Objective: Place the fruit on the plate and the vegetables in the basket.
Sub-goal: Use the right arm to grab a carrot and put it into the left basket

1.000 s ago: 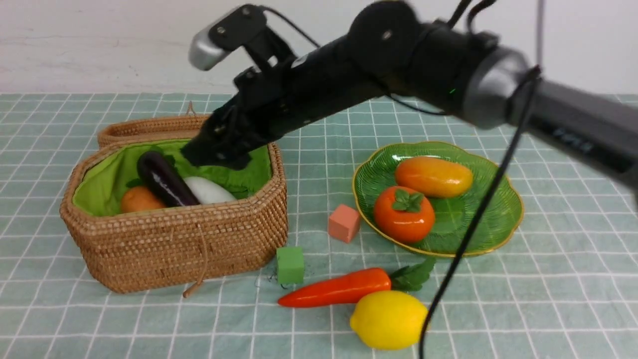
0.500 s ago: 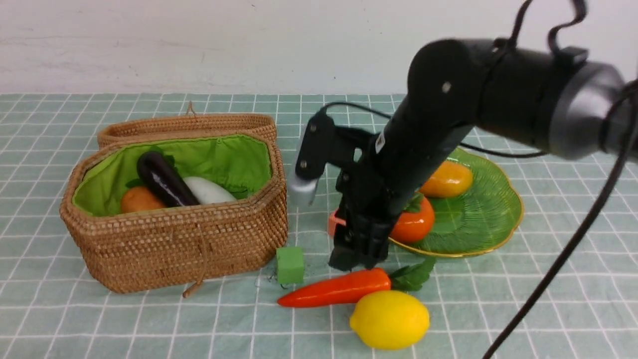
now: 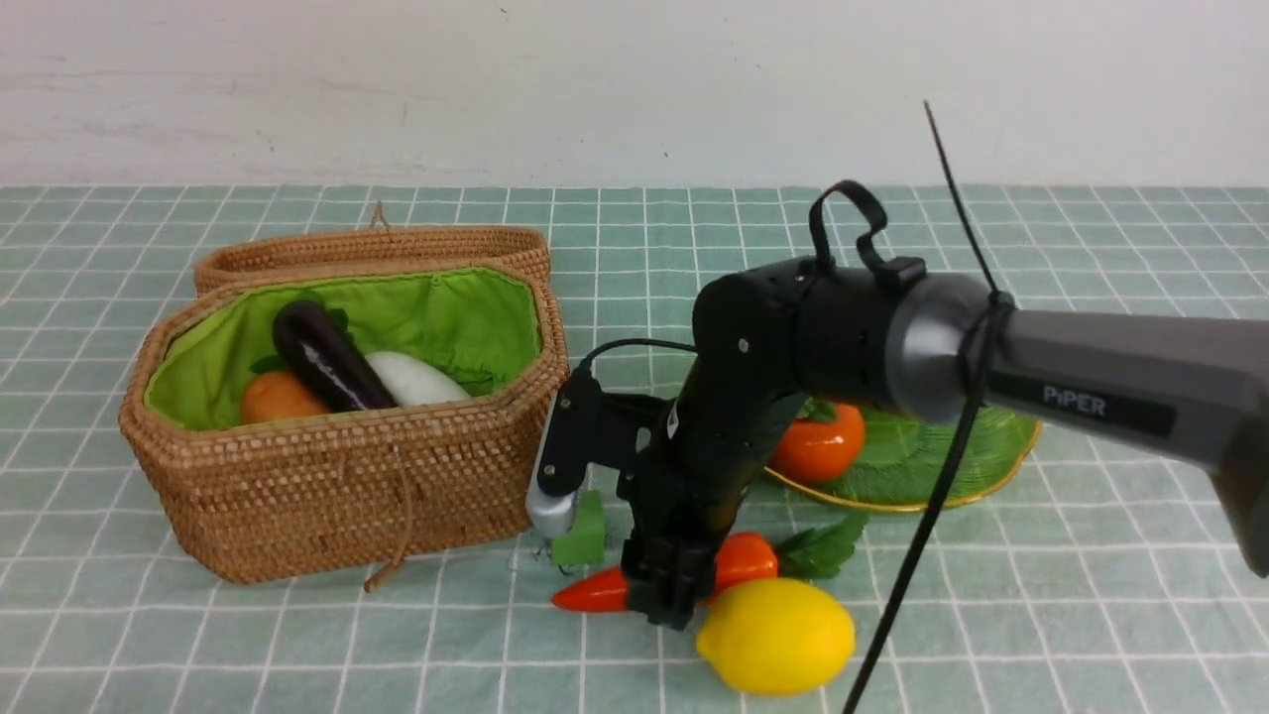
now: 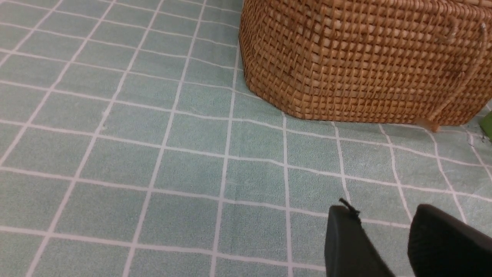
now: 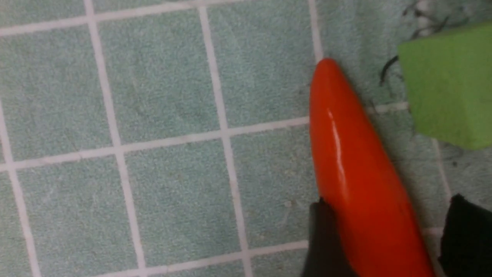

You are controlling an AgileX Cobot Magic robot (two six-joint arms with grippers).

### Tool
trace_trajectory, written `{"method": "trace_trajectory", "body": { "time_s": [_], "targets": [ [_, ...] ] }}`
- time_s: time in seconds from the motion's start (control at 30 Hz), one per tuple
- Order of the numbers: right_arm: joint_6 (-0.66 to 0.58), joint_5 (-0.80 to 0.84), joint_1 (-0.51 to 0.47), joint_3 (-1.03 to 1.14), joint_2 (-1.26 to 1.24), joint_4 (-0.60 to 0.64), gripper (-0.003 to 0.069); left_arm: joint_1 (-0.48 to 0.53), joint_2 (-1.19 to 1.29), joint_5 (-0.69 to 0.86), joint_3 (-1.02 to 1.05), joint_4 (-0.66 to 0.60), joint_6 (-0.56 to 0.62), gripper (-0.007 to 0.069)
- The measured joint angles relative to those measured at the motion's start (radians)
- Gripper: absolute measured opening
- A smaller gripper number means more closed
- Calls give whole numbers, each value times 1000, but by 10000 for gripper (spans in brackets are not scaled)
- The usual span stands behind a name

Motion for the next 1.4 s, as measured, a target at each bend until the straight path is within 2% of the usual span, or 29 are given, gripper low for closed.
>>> {"method": "trace_trajectory", "body": {
  "time_s": [0.03, 0.1, 0.13, 0.5, 0.67, 0.8, 0.9, 0.93, 1.0, 1.13, 1.23, 1.27, 1.33, 1.4],
  "targets": [
    [0, 0, 0, 0, 1, 0, 372, 0, 0, 0, 0, 0, 0, 237],
    [0, -2, 0, 0, 3, -15, 265, 0, 0, 0, 0, 0, 0, 237],
    [0, -1, 0, -4, 3, -26, 257, 0, 0, 0, 0, 0, 0, 237],
    [6, 128, 0, -167, -50, -158, 260, 0, 0, 0, 0, 0, 0, 237],
    [105, 108, -1, -284, -109, -193, 260, 0, 0, 0, 0, 0, 0, 237],
    [146, 14, -1, -365, -118, -60, 260, 0, 0, 0, 0, 0, 0, 237],
    [79, -186, 12, -398, -114, 199, 260, 0, 0, 0, 0, 0, 0, 238],
    [61, -211, 15, -400, -111, 248, 260, 0, 0, 0, 0, 0, 0, 238],
    [-73, -370, 43, -405, -84, 442, 260, 0, 0, 0, 0, 0, 0, 238],
    [-316, -587, 97, -406, -5, 710, 260, 0, 0, 0, 0, 0, 0, 238],
    [-460, -651, 122, -406, 64, 835, 261, 0, 0, 0, 0, 0, 0, 238],
    [-468, -656, 122, -406, 69, 842, 266, 0, 0, 0, 0, 0, 0, 238],
    [-529, -669, 127, -405, 112, 908, 328, 0, 0, 0, 0, 0, 0, 238],
    [-546, -682, 128, -404, 125, 931, 456, 0, 0, 0, 0, 0, 0, 238]
  ]
}}
